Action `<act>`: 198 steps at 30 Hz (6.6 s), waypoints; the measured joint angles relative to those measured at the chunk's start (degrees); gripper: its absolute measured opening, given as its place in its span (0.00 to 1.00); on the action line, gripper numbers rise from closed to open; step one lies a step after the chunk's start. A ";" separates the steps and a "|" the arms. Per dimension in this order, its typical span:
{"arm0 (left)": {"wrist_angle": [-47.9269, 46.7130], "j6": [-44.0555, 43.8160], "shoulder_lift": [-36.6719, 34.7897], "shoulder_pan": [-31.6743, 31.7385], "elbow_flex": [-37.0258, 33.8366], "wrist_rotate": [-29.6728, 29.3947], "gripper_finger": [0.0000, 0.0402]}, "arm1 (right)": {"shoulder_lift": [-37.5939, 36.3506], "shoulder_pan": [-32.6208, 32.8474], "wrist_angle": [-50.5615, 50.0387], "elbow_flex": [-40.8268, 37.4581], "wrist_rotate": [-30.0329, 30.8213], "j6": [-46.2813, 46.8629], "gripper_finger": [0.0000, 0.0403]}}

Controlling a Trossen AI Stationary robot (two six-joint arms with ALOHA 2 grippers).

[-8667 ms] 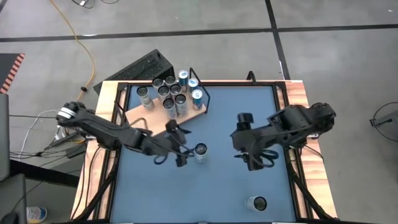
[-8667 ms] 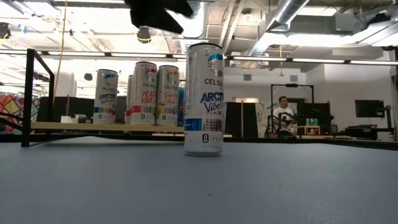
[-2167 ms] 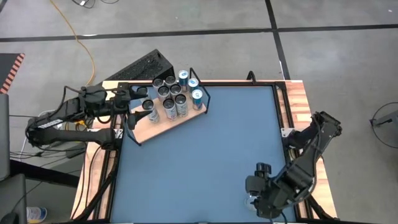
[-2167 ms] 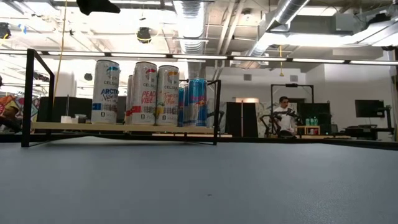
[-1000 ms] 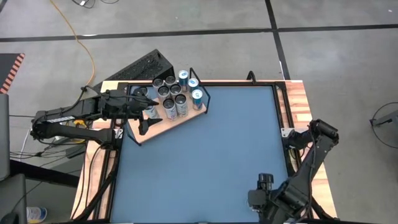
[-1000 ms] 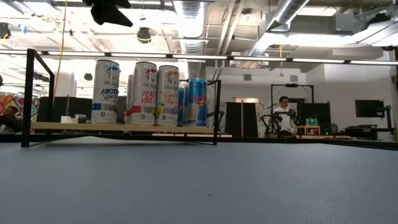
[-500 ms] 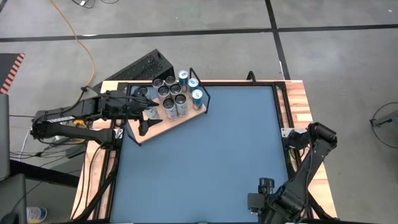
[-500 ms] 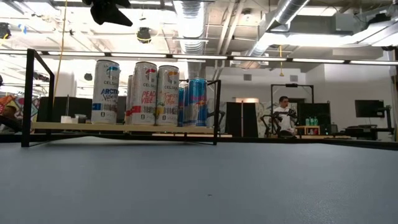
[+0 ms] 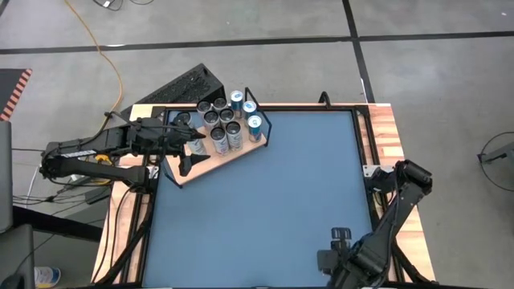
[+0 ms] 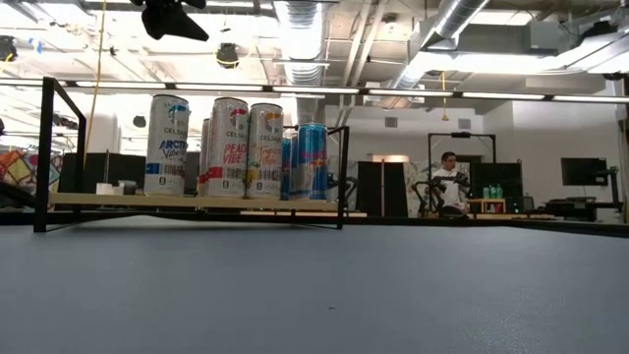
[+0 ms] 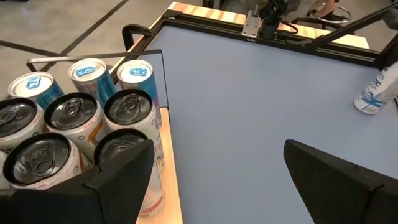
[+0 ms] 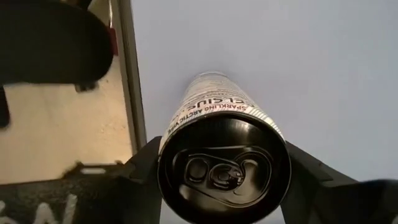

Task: Place canned beverage on shelf
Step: Put the white and blue soda can on the shelf aligned with the other white and blue soda cans

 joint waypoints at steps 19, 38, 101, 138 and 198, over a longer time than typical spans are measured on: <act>0.64 -1.85 0.08 0.02 -1.27 7.39 0.86 | -0.66 -7.47 0.36 -0.12 11.59 -29.30 0.53; 21.18 -3.15 16.16 -3.04 -1.27 34.14 0.86 | -1.70 -23.20 11.28 11.65 10.34 -83.99 0.53; 70.08 -25.95 44.86 -11.30 -1.15 56.69 0.64 | -2.87 -22.14 21.89 18.73 22.05 -93.27 0.66; 46.82 -4.98 40.49 -9.46 -1.16 42.38 0.48 | -6.51 -17.80 -7.17 24.41 24.21 -36.13 0.66; 7.60 34.57 74.43 -22.06 40.15 36.45 0.89 | -6.40 -2.13 3.63 5.01 11.49 -9.20 0.66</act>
